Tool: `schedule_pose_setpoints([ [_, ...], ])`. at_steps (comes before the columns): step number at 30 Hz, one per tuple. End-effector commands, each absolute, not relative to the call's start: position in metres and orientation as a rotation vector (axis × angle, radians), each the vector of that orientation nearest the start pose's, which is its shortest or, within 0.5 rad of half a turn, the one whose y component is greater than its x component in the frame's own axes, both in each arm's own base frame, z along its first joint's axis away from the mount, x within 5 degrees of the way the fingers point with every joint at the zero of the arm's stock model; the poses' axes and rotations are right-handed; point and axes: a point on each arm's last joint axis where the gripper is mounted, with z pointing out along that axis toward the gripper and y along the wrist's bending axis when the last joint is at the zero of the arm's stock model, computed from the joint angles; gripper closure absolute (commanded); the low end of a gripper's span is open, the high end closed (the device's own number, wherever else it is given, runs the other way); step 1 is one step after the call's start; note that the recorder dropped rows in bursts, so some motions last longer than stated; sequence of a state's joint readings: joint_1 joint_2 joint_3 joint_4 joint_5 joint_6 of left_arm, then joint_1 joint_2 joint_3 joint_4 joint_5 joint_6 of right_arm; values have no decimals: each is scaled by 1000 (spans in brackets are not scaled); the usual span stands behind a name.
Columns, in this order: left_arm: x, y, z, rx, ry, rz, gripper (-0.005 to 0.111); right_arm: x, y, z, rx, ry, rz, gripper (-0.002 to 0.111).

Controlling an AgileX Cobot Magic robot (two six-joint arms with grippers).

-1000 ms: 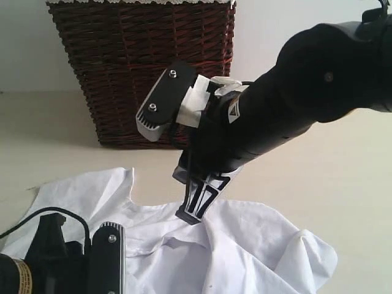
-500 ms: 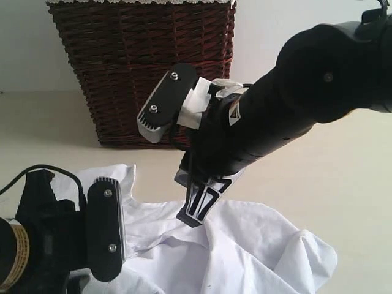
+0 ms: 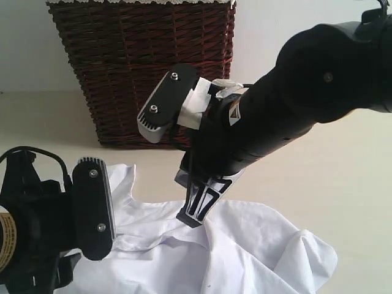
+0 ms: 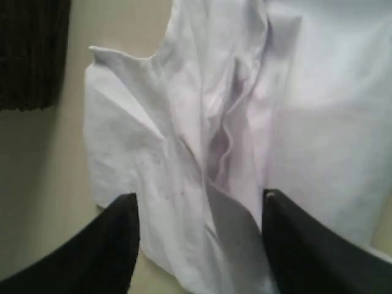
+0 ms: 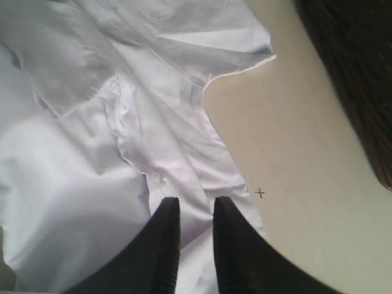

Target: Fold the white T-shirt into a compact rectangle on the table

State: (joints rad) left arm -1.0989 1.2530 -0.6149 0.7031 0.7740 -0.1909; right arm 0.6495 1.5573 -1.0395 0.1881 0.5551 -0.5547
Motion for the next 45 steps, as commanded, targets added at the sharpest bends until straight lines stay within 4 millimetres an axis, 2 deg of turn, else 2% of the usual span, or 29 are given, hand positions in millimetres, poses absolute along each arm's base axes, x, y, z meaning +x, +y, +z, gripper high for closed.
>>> schedule_pose_setpoints([
  [1, 123, -166, 214, 1623, 2059, 291, 49, 251, 202, 251, -1300, 2182, 223, 86],
  [7, 120, -162, 204, 1649, 2078, 300, 56, 251, 202, 251, -1302, 2184, 223, 86],
  [15, 124, -164, 190, 1702, 2076, 379, 78, 251, 202, 250, -1303, 2186, 223, 86],
  [20, 128, -163, 197, 1679, 2065, 434, 98, 250, 202, 250, -1306, 2190, 224, 86],
  [22, 130, -164, 207, 1650, 2068, 458, 107, 250, 202, 250, -1314, 2200, 225, 86],
  [26, 134, -162, 226, 1593, 2056, 519, 107, 247, 198, 260, -1287, 2190, 210, 84],
  [27, 136, -159, 235, 1569, 2040, 551, 107, 246, 193, 273, -1182, 2214, 199, 78],
  [28, 136, -157, 239, 1555, 2034, 558, 107, 245, 191, 278, -1145, 2222, 188, 73],
  [29, 137, -151, 253, 1515, 2008, 598, 107, 245, 184, 284, -1079, 2238, 143, 64],
  [30, 138, -149, 261, 1489, 2001, 616, 107, 245, 181, 285, -1046, 2257, 121, 62],
  [31, 138, -144, 283, 1423, 1962, 605, 107, 244, 177, 282, -1024, 2312, 73, 59],
  [32, 137, -143, 295, 1402, 1935, 583, 107, 244, 176, 280, -1030, 2325, 65, 59],
  [33, 135, -139, 323, 1364, 1855, 522, 107, 244, 176, 278, -1040, 2337, 58, 59],
  [34, 134, -138, 337, 1339, 1817, 484, 107, 244, 177, 278, -1040, 2335, 62, 59],
  [35, 131, -133, 358, 1312, 1752, 443, 107, 243, 179, 278, -1050, 2338, 105, 59],
  [36, 129, -130, 368, 1305, 1721, 435, 107, 240, 182, 278, -1095, 2337, 146, 59],
  [37, 126, -125, 381, 1297, 1687, 426, 107, 231, 188, 277, -1224, 2317, 268, 59],
  [40, 123, -118, 390, 1341, 1631, 453, 107, 228, 198, 275, -1369, 2211, 368, 59],
  [42, 119, -117, 389, 1413, 1607, 441, 107, 238, 204, 265, -1356, 2187, 343, 55],
  [45, 118, -117, 389, 1431, 1600, 440, 107, 251, 211, 250, -1314, 2194, 325, 49],
])
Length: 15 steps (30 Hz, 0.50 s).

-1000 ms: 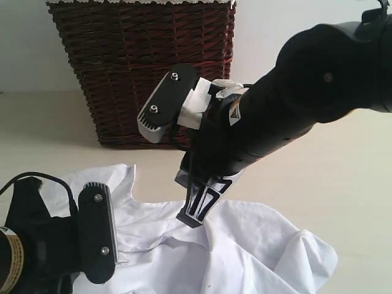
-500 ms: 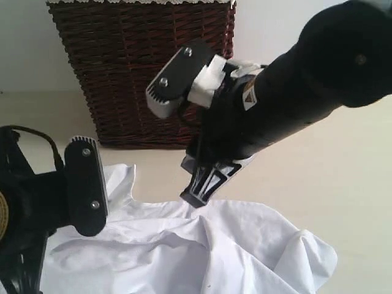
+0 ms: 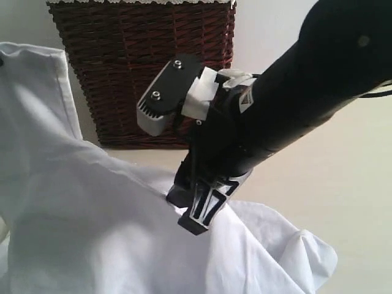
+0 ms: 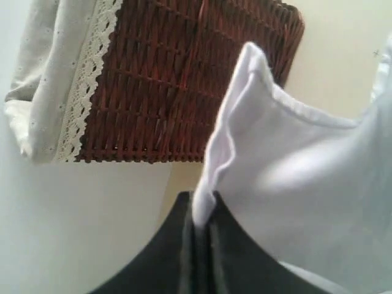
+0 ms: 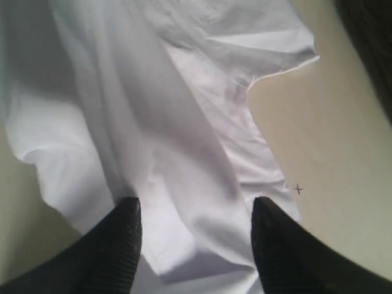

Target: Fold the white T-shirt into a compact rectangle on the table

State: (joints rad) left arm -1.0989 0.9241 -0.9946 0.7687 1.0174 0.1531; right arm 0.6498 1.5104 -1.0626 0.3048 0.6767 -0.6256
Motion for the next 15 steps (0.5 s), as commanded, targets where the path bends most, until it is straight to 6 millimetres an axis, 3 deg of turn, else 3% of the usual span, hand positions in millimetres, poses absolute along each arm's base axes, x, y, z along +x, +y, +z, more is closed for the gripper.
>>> schedule_pose_setpoints([
  [1, 118, -117, 389, 1433, 1599, 439, 107, 256, 214, 240, -1308, 2202, 316, 47],
  [4, 118, -118, 389, 1434, 1603, 433, 107, 259, 216, 231, -1321, 2224, 311, 42],
  [9, 118, -117, 388, 1435, 1609, 433, 107, 247, 212, 267, -1316, 2192, 371, 41],
  [11, 118, -117, 388, 1438, 1611, 437, 107, 243, 209, 271, -1325, 2214, 385, 41],
  [15, 115, -108, 394, 1410, 1585, 451, 107, 237, 200, 245, -1397, 2375, 316, 41],
])
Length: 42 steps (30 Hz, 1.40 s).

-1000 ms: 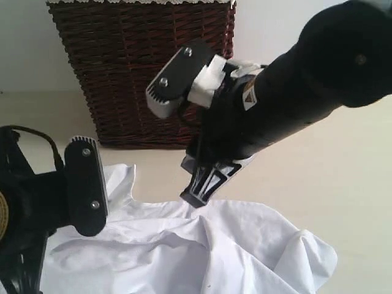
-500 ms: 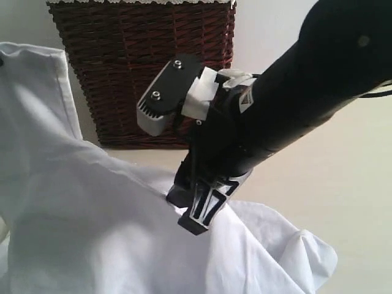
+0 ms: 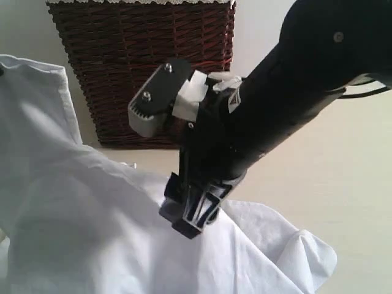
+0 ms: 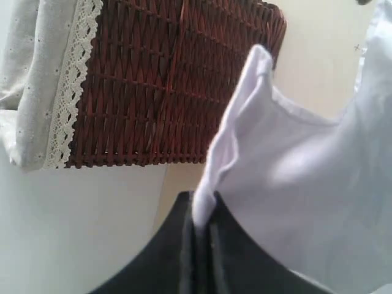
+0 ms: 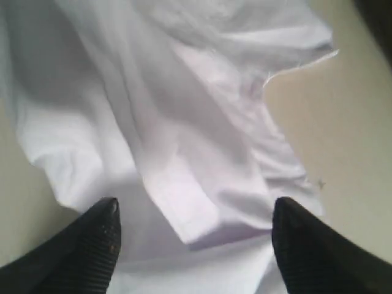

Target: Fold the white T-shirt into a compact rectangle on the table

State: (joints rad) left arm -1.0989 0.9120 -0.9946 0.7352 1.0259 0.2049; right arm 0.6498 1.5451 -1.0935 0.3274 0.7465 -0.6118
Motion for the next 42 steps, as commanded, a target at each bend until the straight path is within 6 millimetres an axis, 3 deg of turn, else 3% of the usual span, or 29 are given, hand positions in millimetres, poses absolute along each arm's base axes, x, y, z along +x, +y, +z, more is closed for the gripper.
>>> schedule_pose_setpoints([
  [1, 113, -102, 398, 1390, 1572, 459, 107, 238, 197, 246, -1369, 2394, 273, 41],
  [6, 108, -93, 402, 1356, 1566, 431, 107, 236, 197, 247, -1335, 2425, 298, 41],
  [12, 106, -91, 403, 1349, 1567, 411, 107, 233, 207, 245, -1318, 2424, 454, 41],
  [17, 105, -91, 403, 1350, 1566, 401, 107, 235, 208, 224, -1335, 2491, 437, 42],
  [21, 106, -91, 403, 1350, 1563, 407, 107, 239, 208, 206, -1304, 2580, 410, 63],
  [23, 107, -90, 404, 1352, 1560, 440, 107, 240, 207, 208, -1335, 2570, 370, 83],
  [25, 109, -85, 404, 1359, 1561, 523, 107, 241, 204, 219, -1396, 2542, 307, 104],
  [26, 110, -83, 405, 1357, 1562, 557, 107, 242, 201, 227, -1426, 2517, 264, 108],
  [29, 113, -78, 408, 1336, 1552, 673, 107, 246, 194, 252, -1416, 2425, 131, 108],
  [35, 121, -72, 421, 1258, 1445, 820, 107, 262, 174, 315, -1193, 2143, -194, 108],
  [39, 129, -61, 446, 1053, 1263, 1036, 107, 269, 173, 359, -1080, 1973, -226, 108],
  [42, 131, -59, 461, 924, 1179, 1017, 107, 272, 178, 388, -1021, 1859, -184, 108],
])
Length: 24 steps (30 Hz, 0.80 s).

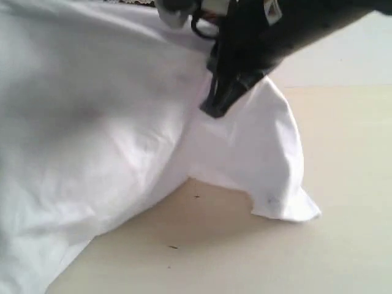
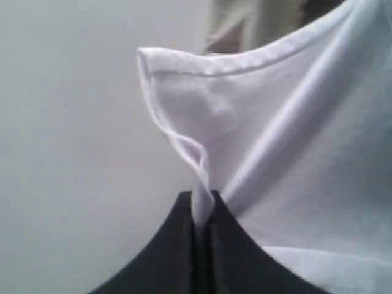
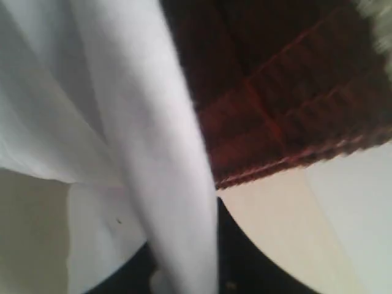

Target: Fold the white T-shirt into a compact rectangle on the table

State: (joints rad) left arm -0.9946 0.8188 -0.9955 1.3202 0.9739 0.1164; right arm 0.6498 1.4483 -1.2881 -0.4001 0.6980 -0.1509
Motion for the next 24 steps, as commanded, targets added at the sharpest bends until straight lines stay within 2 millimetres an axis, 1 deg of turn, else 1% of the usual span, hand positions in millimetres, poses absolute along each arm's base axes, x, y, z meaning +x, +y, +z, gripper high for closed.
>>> schedule_pose_setpoints([
  [1, 132, -59, 464, 920, 1179, 990, 107, 273, 179, 395, -1008, 1829, -173, 108],
  [2, 135, -60, 465, 917, 1189, 961, 107, 273, 181, 404, -990, 1790, -159, 108],
  [4, 138, -60, 471, 900, 1206, 915, 107, 274, 182, 414, -969, 1748, -146, 108],
  [6, 141, -58, 482, 847, 1219, 902, 107, 274, 182, 423, -955, 1719, -146, 108],
  [9, 146, -52, 502, 756, 1236, 915, 107, 278, 185, 428, -946, 1708, -148, 108],
  [11, 147, -43, 516, 665, 1256, 915, 107, 281, 187, 431, -941, 1702, -146, 108],
  [14, 149, -31, 530, 566, 1263, 940, 107, 283, 190, 435, -926, 1686, -121, 108],
  [17, 147, -22, 542, 525, 1217, 977, 107, 282, 192, 439, -904, 1683, -77, 108],
  [20, 148, -21, 549, 528, 1169, 1018, 107, 281, 193, 438, -904, 1700, -58, 108],
  [22, 154, -25, 548, 549, 1160, 1057, 107, 280, 193, 436, -926, 1719, -45, 108],
  [24, 164, -31, 544, 575, 1175, 1057, 107, 278, 194, 433, -961, 1738, -36, 108],
])
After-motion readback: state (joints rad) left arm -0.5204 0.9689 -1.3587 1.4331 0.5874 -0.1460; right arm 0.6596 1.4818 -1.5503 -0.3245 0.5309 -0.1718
